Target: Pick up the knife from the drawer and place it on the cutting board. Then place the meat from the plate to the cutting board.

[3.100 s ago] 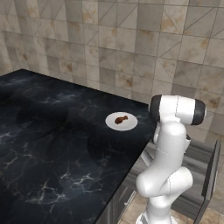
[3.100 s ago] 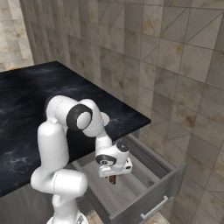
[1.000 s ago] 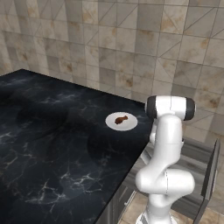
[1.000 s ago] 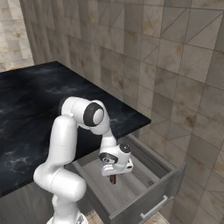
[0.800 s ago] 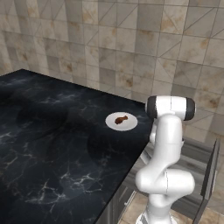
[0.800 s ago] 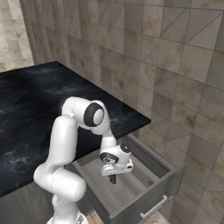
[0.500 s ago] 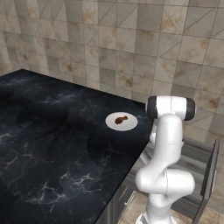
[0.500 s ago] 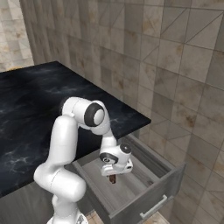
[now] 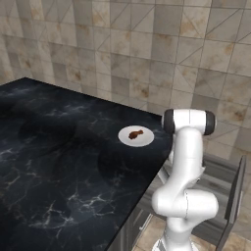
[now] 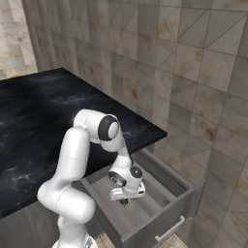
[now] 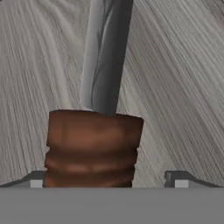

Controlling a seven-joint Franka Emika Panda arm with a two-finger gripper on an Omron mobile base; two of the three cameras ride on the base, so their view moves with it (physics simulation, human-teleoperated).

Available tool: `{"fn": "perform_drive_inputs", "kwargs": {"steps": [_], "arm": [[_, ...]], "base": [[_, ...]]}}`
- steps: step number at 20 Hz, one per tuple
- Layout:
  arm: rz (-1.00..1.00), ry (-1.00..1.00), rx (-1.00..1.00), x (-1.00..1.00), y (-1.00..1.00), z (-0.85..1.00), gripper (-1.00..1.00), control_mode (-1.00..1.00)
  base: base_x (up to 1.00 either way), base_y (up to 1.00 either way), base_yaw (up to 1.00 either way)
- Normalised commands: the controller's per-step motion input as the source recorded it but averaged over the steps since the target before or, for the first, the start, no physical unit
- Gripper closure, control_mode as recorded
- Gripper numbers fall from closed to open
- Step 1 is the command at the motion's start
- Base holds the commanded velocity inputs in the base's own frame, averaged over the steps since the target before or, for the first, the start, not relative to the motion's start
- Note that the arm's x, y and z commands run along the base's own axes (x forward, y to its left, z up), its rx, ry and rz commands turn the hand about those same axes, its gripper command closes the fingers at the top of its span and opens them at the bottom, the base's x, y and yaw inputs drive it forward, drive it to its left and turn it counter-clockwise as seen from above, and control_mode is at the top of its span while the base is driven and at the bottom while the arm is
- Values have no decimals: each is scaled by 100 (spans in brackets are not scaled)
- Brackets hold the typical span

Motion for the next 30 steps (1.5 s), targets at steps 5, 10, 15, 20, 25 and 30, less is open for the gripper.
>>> {"fn": "perform_drive_inputs", "kwargs": {"steps": [5, 10, 15, 20, 25, 30], "arm": [[-4, -3, -10, 3, 15, -85, 100, -100], [-5, 0, 0, 0, -23, -62, 100, -100], [-11, 2, 11, -2, -62, -7, 100, -100], [-9, 3, 17, -23, -69, 36, 100, -100], [-4, 0, 12, -30, -45, 85, 100, -100], [-2, 2, 0, -15, -5, 100, 100, -100]], "base": [[0, 0, 0], [0, 0, 0], [0, 0, 0], [0, 0, 0], [0, 0, 0], [0, 0, 0]]}}
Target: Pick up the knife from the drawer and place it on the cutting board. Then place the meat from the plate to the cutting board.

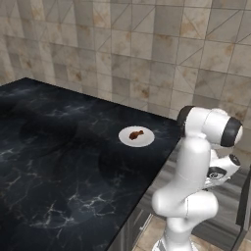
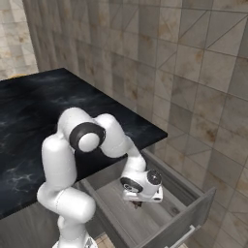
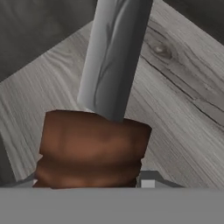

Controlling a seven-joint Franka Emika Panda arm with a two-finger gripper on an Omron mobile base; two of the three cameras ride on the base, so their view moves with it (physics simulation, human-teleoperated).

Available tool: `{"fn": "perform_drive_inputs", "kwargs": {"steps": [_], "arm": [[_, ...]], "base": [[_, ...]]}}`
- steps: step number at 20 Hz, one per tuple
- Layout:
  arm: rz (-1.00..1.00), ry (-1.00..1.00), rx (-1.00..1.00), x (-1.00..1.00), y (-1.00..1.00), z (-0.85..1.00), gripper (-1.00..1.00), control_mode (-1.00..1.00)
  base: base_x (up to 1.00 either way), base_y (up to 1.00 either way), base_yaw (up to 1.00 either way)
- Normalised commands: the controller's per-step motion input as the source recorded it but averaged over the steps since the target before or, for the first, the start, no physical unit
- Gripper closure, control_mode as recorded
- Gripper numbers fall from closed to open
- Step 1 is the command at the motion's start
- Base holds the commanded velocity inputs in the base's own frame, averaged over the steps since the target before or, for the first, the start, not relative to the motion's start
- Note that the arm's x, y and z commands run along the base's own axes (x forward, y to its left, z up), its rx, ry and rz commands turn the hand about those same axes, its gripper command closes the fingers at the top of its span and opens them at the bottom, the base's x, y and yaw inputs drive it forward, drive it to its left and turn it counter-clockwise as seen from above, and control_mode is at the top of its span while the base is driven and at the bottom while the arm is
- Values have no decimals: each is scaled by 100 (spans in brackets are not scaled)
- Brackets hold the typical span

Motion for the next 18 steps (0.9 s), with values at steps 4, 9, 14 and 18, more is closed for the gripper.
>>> {"fn": "perform_drive_inputs", "kwargs": {"steps": [4, 9, 14, 18], "arm": [[-6, 3, 4, -30, -33, 100, 100, -100], [-13, 14, 2, -29, -16, 100, 100, -100], [-13, 10, 0, -32, 2, 100, 100, -100], [-3, 10, 0, -12, 0, 100, 100, -100]], "base": [[0, 0, 0], [0, 0, 0], [0, 0, 0], [0, 0, 0]]}}
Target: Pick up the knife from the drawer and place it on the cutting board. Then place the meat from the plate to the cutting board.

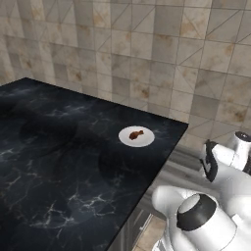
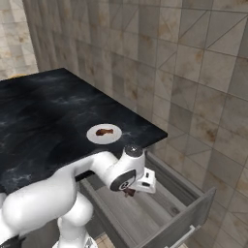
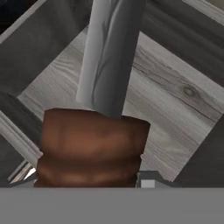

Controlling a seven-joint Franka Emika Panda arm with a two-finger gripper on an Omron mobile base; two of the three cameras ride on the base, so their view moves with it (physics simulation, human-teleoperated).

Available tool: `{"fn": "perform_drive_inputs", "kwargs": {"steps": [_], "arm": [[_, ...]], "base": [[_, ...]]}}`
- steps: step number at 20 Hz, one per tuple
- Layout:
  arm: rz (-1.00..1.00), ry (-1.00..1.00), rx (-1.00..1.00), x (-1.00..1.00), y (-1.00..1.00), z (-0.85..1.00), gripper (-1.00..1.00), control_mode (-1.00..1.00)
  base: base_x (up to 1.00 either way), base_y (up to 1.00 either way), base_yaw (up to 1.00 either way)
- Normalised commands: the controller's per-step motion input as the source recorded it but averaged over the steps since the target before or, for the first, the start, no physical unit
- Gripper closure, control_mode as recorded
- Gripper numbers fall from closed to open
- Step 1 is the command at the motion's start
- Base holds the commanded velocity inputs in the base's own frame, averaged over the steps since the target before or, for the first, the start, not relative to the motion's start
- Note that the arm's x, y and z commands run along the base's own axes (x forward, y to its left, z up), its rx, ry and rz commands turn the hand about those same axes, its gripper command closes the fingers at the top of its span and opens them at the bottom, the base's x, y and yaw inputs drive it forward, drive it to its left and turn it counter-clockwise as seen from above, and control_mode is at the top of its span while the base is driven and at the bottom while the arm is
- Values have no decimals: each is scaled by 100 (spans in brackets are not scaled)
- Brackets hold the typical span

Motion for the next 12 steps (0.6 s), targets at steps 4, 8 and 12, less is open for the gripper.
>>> {"fn": "perform_drive_inputs", "kwargs": {"steps": [4, 8, 12], "arm": [[1, 5, 0, -21, 0, 100, 100, -100], [5, 7, 0, -28, 2, 100, 100, -100], [-2, -4, -12, -39, 33, 72, 100, -100]], "base": [[0, 0, 0], [0, 0, 0], [0, 0, 0]]}}
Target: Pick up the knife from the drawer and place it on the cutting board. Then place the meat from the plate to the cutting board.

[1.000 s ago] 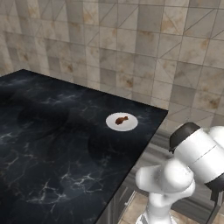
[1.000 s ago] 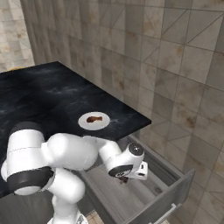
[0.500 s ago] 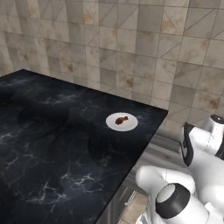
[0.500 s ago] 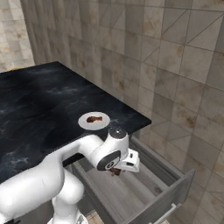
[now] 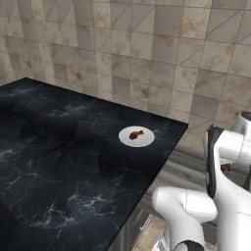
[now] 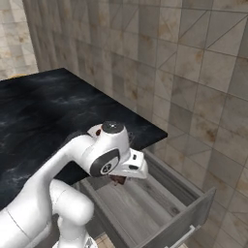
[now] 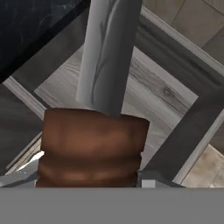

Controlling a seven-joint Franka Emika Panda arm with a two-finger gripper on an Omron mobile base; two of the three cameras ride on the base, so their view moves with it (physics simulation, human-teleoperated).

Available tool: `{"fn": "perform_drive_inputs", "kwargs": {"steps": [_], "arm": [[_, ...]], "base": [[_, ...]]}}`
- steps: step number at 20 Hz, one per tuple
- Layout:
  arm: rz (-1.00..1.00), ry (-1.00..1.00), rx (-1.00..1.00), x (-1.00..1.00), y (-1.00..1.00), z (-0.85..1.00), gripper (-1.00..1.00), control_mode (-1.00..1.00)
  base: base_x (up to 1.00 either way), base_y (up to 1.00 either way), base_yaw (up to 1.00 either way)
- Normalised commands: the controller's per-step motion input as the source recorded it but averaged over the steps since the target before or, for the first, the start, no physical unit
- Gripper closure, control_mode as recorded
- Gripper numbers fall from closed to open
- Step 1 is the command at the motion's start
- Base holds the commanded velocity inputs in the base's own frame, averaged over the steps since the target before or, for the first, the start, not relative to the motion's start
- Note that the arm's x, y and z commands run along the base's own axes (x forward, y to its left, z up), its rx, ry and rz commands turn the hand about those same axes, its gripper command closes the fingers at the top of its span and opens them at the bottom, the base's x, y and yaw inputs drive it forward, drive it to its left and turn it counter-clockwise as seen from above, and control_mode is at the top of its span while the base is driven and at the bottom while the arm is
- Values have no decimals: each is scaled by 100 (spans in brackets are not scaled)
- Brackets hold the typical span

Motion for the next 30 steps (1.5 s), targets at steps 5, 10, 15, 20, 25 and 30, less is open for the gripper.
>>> {"fn": "perform_drive_inputs", "kwargs": {"steps": [5, 10, 15, 20, 25, 30], "arm": [[-16, -12, -25, -29, 76, 55, 100, -100], [-4, -1, -6, -23, 21, 55, 100, -100], [4, 4, 5, -25, -3, 56, 100, -100], [10, 7, 5, -32, 27, 25, 100, 100], [0, 0, 0, 0, 0, 0, 100, 100], [0, 0, 0, 0, 0, 0, 100, 100]], "base": [[0, 0, 0], [0, 0, 0], [0, 0, 0], [-19, 14, 2], [-100, 45, 6], [-75, 12, 64]]}}
